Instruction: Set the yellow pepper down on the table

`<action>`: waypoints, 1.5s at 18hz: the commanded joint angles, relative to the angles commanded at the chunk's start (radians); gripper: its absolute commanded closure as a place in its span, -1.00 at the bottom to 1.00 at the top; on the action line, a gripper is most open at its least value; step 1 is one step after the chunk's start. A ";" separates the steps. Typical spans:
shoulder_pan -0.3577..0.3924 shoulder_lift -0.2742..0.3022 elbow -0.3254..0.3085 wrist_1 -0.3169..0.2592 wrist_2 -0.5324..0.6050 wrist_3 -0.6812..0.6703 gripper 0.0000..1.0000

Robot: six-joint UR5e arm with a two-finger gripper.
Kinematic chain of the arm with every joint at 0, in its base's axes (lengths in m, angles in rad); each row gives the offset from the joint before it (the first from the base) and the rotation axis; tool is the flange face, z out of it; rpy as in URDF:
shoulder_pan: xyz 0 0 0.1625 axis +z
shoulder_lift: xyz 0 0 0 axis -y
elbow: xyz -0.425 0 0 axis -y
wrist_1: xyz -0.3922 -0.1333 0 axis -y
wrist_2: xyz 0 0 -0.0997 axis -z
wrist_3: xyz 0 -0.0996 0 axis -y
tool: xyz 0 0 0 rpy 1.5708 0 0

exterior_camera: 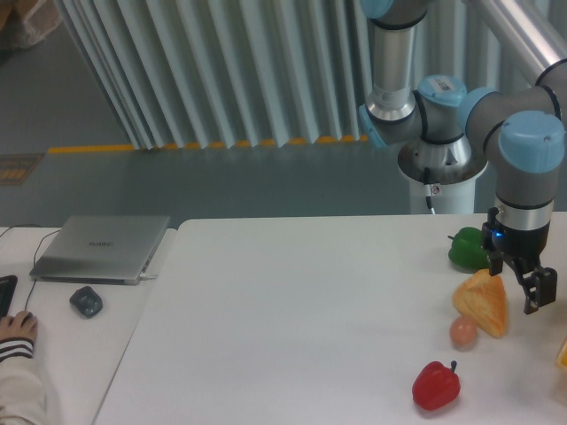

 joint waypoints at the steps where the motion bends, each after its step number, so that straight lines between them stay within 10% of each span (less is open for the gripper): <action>1: 0.002 0.003 -0.002 0.003 0.000 0.002 -1.00; 9: 0.040 -0.006 0.034 0.060 0.002 0.020 -1.00; 27: 0.137 -0.070 0.086 0.064 0.207 0.704 -1.00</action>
